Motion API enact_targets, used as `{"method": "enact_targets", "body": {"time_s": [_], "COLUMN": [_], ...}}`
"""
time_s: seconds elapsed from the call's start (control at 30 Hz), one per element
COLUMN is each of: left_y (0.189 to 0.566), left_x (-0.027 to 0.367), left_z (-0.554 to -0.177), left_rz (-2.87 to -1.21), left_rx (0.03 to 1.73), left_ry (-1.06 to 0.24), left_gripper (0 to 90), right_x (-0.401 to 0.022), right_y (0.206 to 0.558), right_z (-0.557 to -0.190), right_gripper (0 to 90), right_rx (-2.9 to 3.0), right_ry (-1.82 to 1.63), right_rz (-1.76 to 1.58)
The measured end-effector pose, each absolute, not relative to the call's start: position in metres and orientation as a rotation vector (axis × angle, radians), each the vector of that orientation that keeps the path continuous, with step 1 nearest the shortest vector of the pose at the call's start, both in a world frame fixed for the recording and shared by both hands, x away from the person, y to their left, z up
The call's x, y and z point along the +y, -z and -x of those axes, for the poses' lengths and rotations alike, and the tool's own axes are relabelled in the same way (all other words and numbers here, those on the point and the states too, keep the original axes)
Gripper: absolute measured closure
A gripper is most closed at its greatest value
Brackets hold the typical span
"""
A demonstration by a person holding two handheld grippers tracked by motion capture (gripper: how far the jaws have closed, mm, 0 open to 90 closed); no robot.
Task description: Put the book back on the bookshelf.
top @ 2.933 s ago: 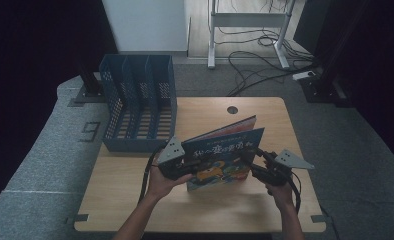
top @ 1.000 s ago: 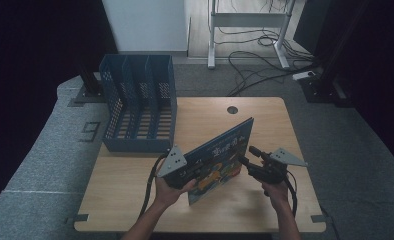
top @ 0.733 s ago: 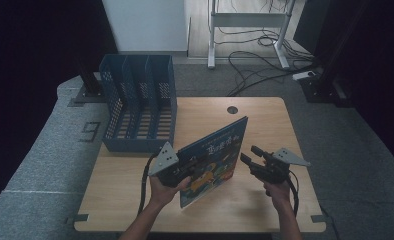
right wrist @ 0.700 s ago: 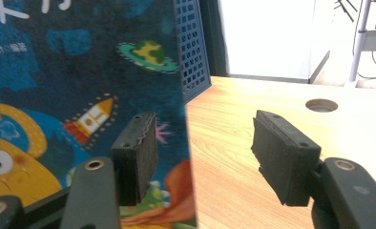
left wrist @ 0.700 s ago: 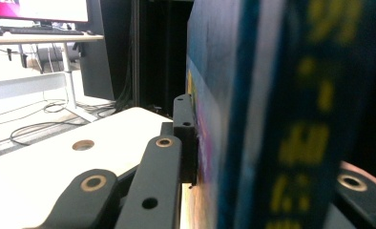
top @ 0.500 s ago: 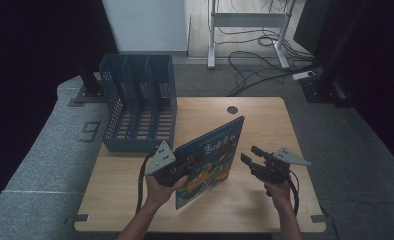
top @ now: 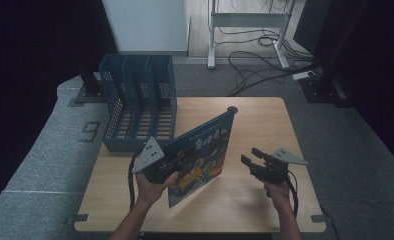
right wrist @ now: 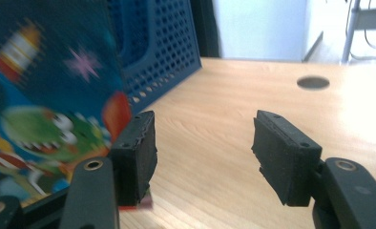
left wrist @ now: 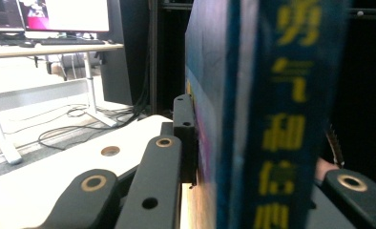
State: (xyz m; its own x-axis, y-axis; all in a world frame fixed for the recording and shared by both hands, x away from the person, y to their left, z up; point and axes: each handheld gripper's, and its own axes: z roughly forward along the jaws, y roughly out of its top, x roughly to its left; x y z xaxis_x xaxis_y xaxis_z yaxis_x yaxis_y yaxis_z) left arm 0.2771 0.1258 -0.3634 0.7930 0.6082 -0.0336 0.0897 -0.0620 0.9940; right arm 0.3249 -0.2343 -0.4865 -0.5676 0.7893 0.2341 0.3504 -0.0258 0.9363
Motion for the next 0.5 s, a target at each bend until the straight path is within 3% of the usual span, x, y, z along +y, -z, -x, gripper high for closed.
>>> {"method": "enact_targets", "body": {"time_s": [0.5], "left_y": [0.346], "left_x": [0.149], "left_z": [-0.277], "left_rz": [-1.567], "left_rx": [0.598], "left_ry": [-0.518], "left_gripper": [81.7], "right_x": [-0.226], "right_y": [0.518], "right_z": [-0.341], "right_gripper": [39.9], "right_rx": [1.999], "right_ry": [-1.414], "right_rz": [-1.339]}}
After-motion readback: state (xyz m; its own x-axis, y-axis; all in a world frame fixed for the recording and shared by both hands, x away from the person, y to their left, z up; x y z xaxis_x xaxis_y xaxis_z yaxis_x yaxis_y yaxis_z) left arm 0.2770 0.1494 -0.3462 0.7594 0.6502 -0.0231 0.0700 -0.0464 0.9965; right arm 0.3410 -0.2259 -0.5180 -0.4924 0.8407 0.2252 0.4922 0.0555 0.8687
